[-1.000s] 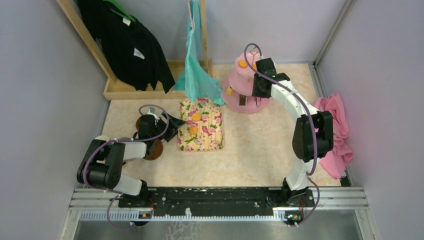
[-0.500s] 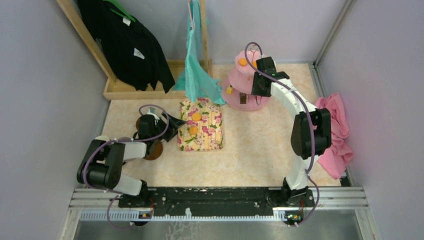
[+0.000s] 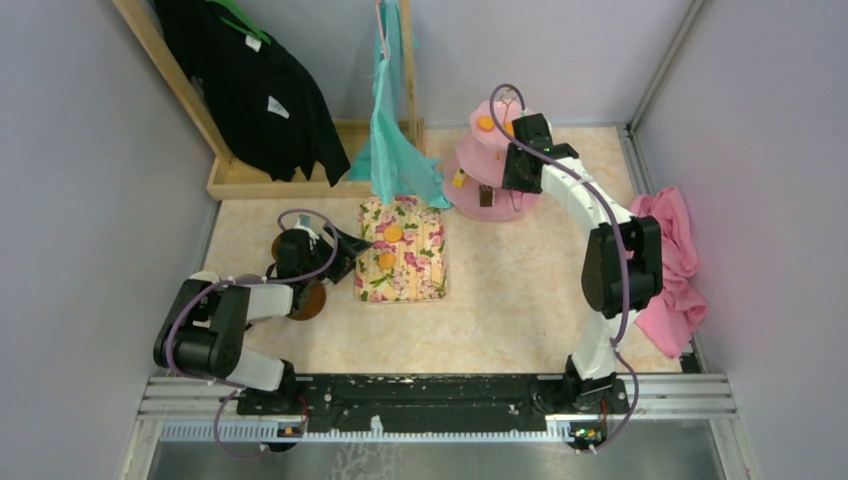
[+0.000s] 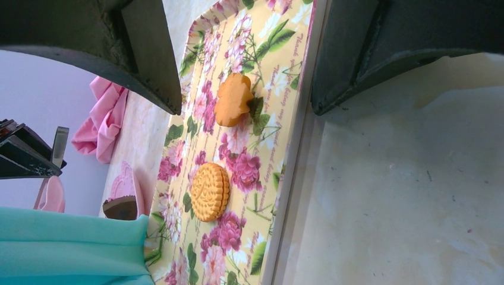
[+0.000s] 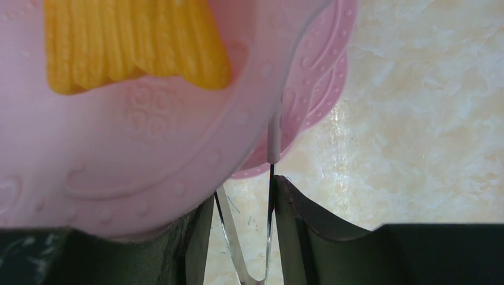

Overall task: Serve the afternoon tea
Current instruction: Place the desert on the desert table.

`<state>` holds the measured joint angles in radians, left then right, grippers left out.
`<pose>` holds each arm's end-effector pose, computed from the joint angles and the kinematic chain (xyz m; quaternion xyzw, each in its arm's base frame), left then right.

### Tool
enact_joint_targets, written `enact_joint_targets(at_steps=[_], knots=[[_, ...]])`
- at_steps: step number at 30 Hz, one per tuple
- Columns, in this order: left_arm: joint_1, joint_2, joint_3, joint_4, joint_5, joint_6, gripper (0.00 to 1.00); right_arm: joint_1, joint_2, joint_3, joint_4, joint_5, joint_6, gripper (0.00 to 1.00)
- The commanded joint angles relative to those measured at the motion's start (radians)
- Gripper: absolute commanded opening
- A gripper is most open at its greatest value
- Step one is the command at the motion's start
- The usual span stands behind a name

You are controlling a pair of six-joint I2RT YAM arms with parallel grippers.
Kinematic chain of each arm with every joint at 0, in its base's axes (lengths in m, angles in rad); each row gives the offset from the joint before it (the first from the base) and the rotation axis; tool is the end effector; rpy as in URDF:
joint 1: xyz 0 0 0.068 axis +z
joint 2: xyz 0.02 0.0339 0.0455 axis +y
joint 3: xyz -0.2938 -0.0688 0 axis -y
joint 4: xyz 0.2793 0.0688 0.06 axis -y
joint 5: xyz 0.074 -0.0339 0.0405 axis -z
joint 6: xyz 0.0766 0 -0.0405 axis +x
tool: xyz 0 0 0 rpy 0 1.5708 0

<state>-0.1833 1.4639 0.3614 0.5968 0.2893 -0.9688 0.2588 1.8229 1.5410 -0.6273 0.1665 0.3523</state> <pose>0.2883 -0.0757 0.1121 -0.2587 0.8156 -0.3778 0.3537 0.4577 0.1080 0.2600 0.0710 0.9402 0.0224 0.3323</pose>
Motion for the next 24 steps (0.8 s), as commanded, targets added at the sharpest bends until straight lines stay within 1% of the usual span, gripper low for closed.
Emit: enact_joint_targets(at_steps=[1, 10, 24], knots=[[0.004, -0.016, -0.001, -0.019, 0.001, 0.008, 0.86, -0.010, -0.049, 0.000, 0.060, 0.010, 0.014, 0.41], [0.004, -0.024, -0.004, -0.022, 0.005, 0.002, 0.86, -0.010, -0.085, -0.032, 0.078, 0.016, 0.019, 0.37], [0.002, -0.055, -0.001, -0.041, 0.002, -0.001, 0.86, -0.011, -0.149, -0.062, 0.085, 0.005, 0.019, 0.36]])
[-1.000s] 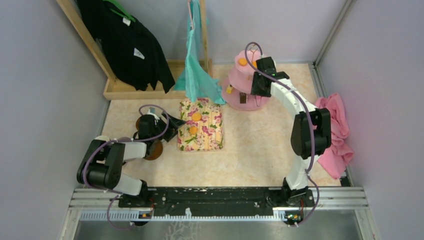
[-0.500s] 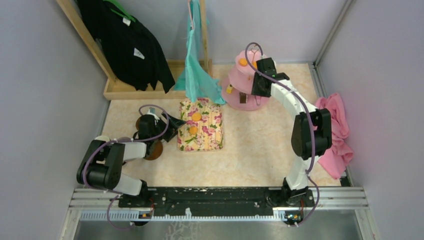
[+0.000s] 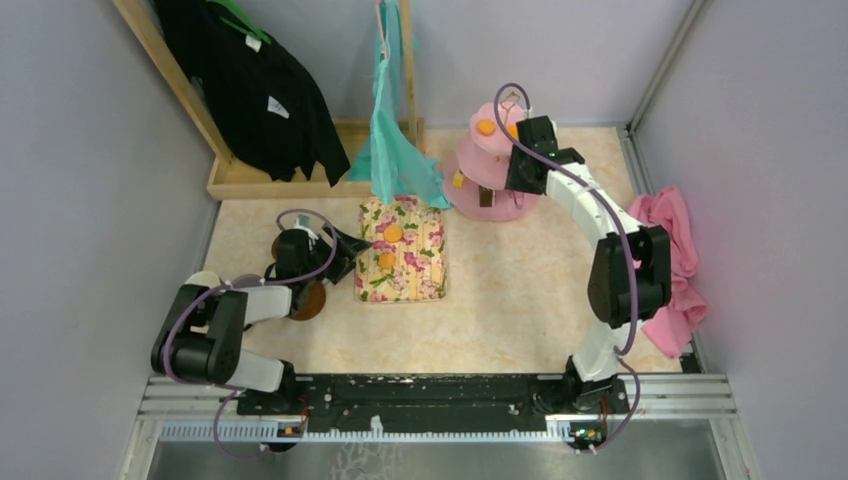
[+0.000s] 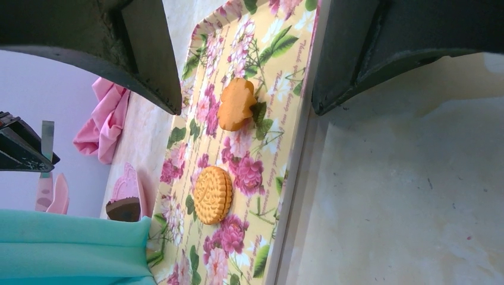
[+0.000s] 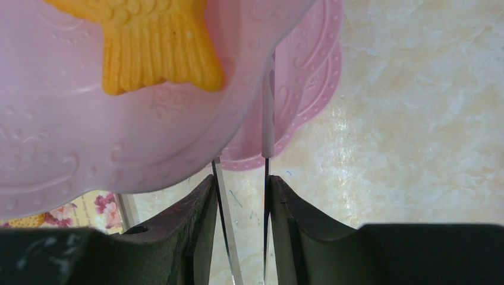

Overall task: Serve the afternoon tea
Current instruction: Place the desert on the desert table.

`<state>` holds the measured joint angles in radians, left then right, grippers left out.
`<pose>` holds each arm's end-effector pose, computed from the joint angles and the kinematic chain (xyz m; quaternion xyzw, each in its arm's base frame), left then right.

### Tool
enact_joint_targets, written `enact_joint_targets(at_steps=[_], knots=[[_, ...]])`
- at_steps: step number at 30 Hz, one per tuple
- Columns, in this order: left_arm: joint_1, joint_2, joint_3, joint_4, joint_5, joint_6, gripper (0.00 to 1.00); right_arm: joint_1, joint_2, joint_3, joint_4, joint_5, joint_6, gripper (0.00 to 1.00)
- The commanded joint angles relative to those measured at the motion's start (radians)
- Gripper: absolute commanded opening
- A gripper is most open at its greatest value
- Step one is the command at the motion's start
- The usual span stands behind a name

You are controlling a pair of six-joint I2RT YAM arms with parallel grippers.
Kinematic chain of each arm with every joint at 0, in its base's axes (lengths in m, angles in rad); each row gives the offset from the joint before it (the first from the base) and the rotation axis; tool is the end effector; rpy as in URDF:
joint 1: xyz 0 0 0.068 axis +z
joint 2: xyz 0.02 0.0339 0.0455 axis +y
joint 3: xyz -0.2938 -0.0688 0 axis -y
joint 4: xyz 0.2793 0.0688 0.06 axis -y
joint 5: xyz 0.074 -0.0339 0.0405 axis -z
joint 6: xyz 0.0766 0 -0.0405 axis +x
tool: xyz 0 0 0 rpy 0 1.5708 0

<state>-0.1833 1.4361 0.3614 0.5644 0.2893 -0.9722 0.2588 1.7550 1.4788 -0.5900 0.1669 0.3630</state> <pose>0.2860 -0.0752 0.1156 -0.2608 0.8161 -0.3775 0.3513 0.4438 0.1043 0.2700 0.0774 0.9325 0.0307 0.3513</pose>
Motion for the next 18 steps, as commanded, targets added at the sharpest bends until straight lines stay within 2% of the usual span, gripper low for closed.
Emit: enact_joint_targets(at_steps=[1, 18], knots=[[0.003, -0.029, 0.000, -0.010, 0.003, 0.002, 0.86, -0.010, -0.088, -0.001, 0.046, 0.004, 0.008, 0.35], [0.002, -0.050, -0.002, -0.030, -0.011, 0.001, 0.86, -0.009, -0.206, -0.085, 0.066, -0.010, 0.013, 0.32]])
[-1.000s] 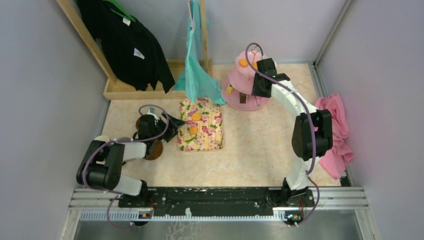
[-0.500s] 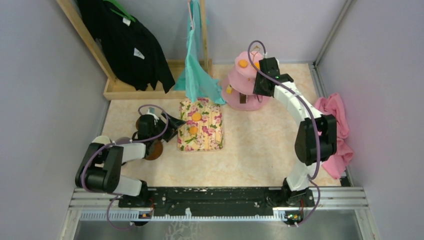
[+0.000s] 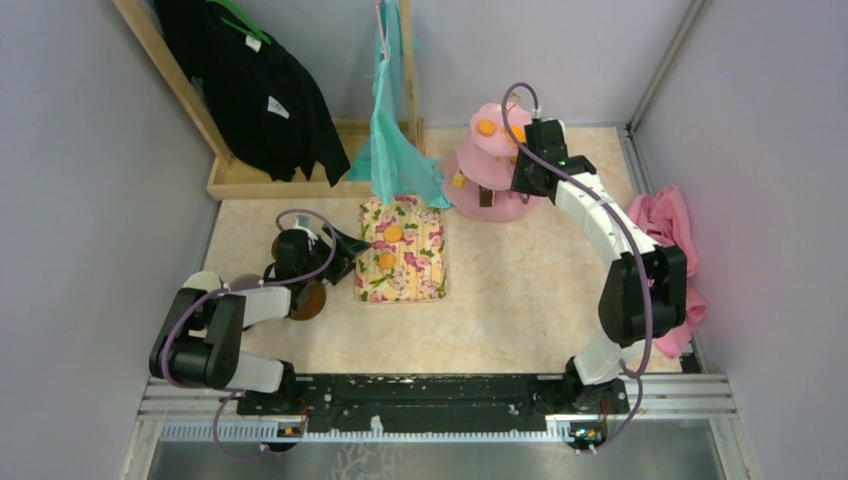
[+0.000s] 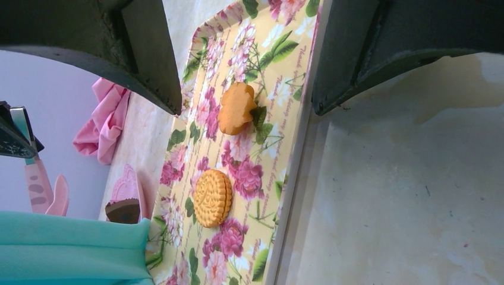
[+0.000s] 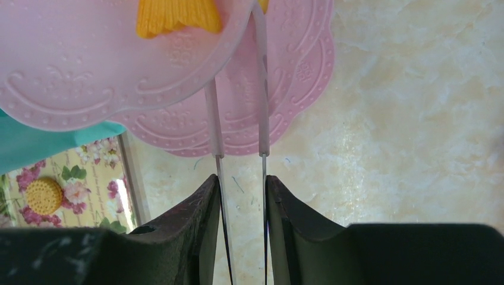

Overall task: Serve the afternoon tea
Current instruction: Place the desert on the desert table, then pick up the desert from the tray.

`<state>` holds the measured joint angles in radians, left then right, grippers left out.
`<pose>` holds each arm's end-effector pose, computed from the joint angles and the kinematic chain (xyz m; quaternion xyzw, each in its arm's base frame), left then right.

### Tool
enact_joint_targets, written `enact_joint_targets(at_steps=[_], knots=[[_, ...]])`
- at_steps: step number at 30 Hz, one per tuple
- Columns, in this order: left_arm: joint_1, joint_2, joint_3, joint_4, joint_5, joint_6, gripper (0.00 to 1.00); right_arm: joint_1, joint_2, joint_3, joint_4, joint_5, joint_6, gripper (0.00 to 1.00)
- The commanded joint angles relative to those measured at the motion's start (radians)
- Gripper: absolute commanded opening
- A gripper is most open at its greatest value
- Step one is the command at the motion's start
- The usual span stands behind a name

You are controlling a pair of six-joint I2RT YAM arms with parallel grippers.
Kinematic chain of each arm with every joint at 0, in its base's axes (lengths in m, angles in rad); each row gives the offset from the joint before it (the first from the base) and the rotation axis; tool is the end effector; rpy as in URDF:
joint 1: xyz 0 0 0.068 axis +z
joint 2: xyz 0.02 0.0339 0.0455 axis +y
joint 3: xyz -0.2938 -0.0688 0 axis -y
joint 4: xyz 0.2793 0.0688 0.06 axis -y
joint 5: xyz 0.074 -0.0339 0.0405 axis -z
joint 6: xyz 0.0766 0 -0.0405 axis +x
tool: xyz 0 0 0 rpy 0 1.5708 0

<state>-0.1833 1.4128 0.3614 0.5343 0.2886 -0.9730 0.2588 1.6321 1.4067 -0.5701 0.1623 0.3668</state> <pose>0.2838 -0.0748 0.1181 -0.2623 0.8174 -0.3760 0.3488 0.4173 0.0977 0.2960 0.0804 0.9198 0.0445 0.3816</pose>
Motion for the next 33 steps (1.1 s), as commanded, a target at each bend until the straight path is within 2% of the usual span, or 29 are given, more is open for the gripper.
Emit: enact_joint_targets(at_steps=[1, 9, 15, 24, 33], knots=[[0.002, -0.029, -0.001, -0.003, -0.010, 0.002, 0.86, -0.008, -0.088, -0.021, 0.048, -0.006, 0.009, 0.31], [0.002, -0.049, -0.002, -0.023, -0.021, 0.007, 0.86, 0.024, -0.185, -0.100, 0.067, -0.001, 0.004, 0.28], [0.002, -0.077, 0.000, -0.057, -0.036, 0.028, 0.86, 0.102, -0.281, -0.145, 0.068, 0.036, -0.022, 0.28], [0.002, -0.130, -0.018, -0.112, -0.062, 0.054, 0.86, 0.341, -0.439, -0.234, 0.059, 0.097, -0.037, 0.27], [0.002, -0.138, -0.011, -0.141, -0.076, 0.069, 0.86, 0.577, -0.450, -0.348, 0.150, 0.105, -0.049, 0.24]])
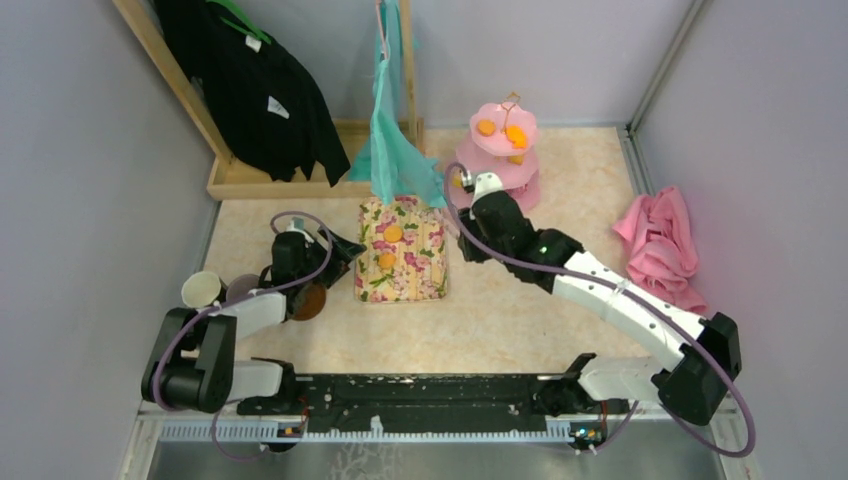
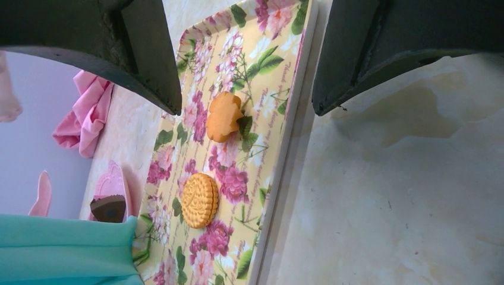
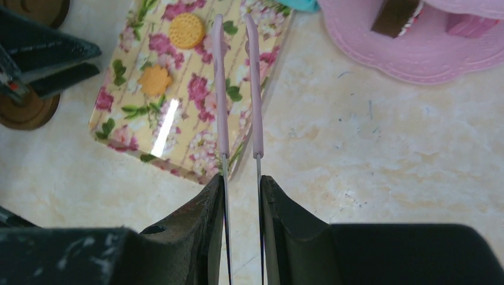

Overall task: Serve the afternoon tea
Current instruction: Pick up the desert from the tray.

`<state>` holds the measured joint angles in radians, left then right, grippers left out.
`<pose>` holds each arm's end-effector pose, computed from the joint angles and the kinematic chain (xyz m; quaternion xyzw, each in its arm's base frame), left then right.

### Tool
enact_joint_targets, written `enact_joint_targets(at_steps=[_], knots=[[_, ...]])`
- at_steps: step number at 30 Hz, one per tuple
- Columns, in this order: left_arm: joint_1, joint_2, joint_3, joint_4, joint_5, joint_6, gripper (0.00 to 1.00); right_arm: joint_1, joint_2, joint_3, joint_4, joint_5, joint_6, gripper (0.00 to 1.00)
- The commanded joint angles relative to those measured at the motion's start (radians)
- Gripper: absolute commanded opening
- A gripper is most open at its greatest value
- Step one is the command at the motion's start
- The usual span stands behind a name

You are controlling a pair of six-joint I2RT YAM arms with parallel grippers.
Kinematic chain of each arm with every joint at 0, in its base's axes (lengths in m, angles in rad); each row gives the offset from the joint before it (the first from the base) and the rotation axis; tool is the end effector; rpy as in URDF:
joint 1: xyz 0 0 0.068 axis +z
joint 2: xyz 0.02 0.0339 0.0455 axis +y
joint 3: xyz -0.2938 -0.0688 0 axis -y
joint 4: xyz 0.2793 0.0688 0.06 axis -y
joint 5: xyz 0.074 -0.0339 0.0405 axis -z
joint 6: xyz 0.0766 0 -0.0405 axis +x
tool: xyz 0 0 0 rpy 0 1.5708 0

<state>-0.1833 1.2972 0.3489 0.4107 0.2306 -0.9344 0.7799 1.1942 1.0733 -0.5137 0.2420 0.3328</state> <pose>0.2719 -0.0682 0.1284 -0.2639 0.8244 -0.3450 0.3630 0.2375 0.2091 0.3246 -0.1433 0.8759 0.1451 0.4372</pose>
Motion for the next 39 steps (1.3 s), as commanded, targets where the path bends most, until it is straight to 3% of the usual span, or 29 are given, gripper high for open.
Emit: enact_joint_targets(at_steps=[1, 11, 39], knots=[[0.002, -0.023, 0.003, -0.022, -0.021, 0.033, 0.86, 0.077, -0.004, -0.018, 0.100, 0.033, -0.020, 0.23], [0.002, -0.017, 0.010, -0.038, -0.030, 0.044, 0.86, 0.253, 0.132, 0.004, 0.120, 0.129, -0.101, 0.23], [0.003, 0.041, 0.016, 0.016, -0.002, 0.034, 0.86, 0.309, 0.372, -0.001, 0.186, -0.022, -0.045, 0.30]])
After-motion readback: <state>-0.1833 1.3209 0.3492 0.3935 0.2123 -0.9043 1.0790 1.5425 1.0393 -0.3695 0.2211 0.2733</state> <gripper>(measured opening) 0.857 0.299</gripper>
